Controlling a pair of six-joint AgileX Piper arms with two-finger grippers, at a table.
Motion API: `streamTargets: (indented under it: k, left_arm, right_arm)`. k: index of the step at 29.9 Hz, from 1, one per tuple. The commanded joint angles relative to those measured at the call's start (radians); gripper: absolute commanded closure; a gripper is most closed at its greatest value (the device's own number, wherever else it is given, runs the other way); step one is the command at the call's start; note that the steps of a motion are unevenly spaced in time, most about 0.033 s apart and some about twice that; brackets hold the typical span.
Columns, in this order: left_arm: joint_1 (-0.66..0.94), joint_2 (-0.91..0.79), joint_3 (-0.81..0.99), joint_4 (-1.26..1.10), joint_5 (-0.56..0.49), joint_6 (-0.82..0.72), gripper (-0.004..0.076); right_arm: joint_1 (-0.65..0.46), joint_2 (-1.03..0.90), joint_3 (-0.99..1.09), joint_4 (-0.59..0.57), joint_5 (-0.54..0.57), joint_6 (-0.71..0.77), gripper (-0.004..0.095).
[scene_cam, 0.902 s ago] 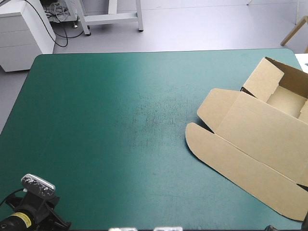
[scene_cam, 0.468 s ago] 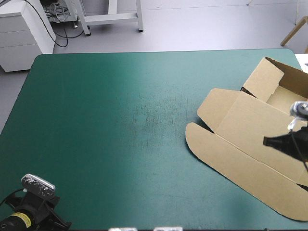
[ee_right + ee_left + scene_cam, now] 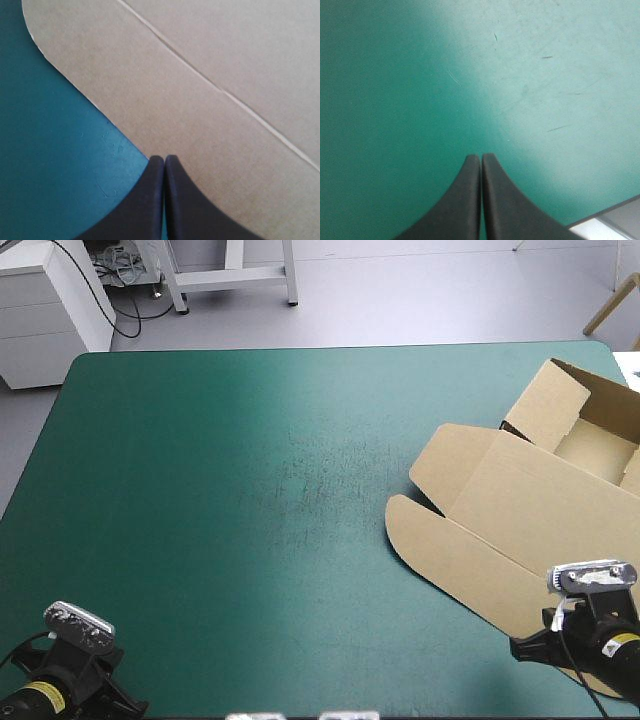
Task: Fold the box
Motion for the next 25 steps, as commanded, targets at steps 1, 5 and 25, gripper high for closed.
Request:
streamTargets:
  k: [1,5,25]
  left_arm:
    - [-0.001,0.010,-0.023,0.006,-0.048,-0.009,0.0734]
    - [-0.001,0.010,-0.023,0.006,-0.048,-0.009,0.0734]
    - [-0.001,0.010,-0.023,0.006,-0.048,-0.009,0.0734]
  right_arm:
    - [0.004,-0.042,0.034,0.014,-0.060,-0.037,0.0927]
    - [0.004,-0.093,0.043,0.016,-0.086,-0.019,0.0928]
    - [0.004,-0.134,0.043,0.014,-0.199,0.015,0.0927]
